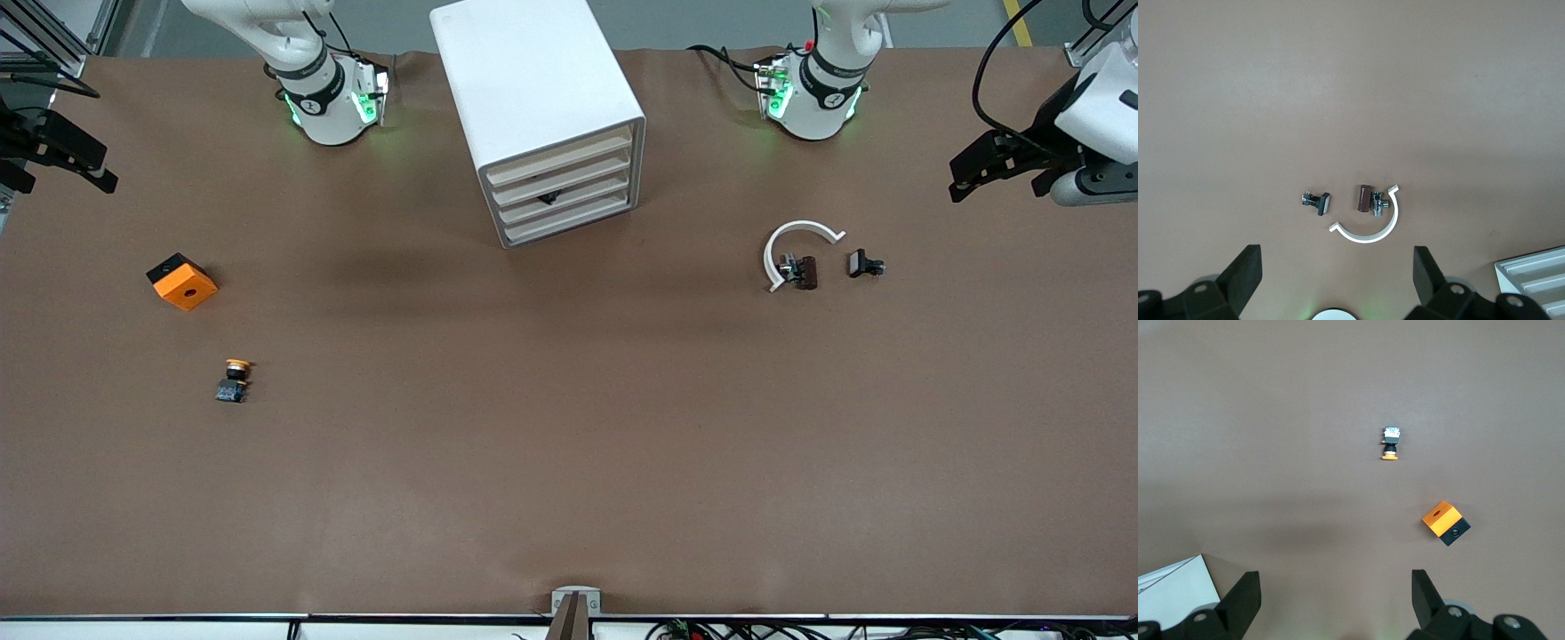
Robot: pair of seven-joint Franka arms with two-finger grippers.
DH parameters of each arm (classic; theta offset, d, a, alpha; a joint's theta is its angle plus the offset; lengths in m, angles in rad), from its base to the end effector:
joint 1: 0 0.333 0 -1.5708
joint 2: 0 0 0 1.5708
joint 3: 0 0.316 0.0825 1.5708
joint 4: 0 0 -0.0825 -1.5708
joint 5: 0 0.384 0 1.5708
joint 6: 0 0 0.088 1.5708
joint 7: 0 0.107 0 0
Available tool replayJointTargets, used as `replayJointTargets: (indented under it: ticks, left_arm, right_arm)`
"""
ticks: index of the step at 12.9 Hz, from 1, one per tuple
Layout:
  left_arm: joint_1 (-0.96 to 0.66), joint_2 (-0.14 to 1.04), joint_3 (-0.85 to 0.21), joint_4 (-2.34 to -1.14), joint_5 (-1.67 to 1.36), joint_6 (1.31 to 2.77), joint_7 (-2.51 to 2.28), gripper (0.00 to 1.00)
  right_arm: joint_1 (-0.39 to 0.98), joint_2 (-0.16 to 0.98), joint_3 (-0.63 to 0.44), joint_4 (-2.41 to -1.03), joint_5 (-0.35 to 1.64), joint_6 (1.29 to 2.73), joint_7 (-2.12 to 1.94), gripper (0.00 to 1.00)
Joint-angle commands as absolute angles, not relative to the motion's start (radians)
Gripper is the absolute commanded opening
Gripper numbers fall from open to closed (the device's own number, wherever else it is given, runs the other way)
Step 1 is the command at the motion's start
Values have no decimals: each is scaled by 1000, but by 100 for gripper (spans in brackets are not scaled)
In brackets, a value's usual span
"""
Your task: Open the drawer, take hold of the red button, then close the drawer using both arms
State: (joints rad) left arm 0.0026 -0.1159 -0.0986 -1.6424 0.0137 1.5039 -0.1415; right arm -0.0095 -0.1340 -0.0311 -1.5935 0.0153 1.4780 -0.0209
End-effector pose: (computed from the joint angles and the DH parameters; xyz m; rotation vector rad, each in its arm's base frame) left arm 0.5086 -0.0507 0.6466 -3.1129 -0.0732 0.0312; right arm 0.5016 -0.0199 0.6765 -3.1225 0.0279 -0.0297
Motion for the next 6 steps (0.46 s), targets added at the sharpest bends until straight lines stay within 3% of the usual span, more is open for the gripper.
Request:
replayJointTargets:
  ticks: [1, 6]
  left_arm:
    - [6, -101, -95, -1611, 9, 1477, -126, 100]
    - [5, 29, -95, -1531, -1, 1479, -135, 100]
  right_arm:
    - [-15, -158, -29, -1615, 26, 1479, -18, 100]
    - [-15, -158, -29, -1617, 34, 1479, -15, 100]
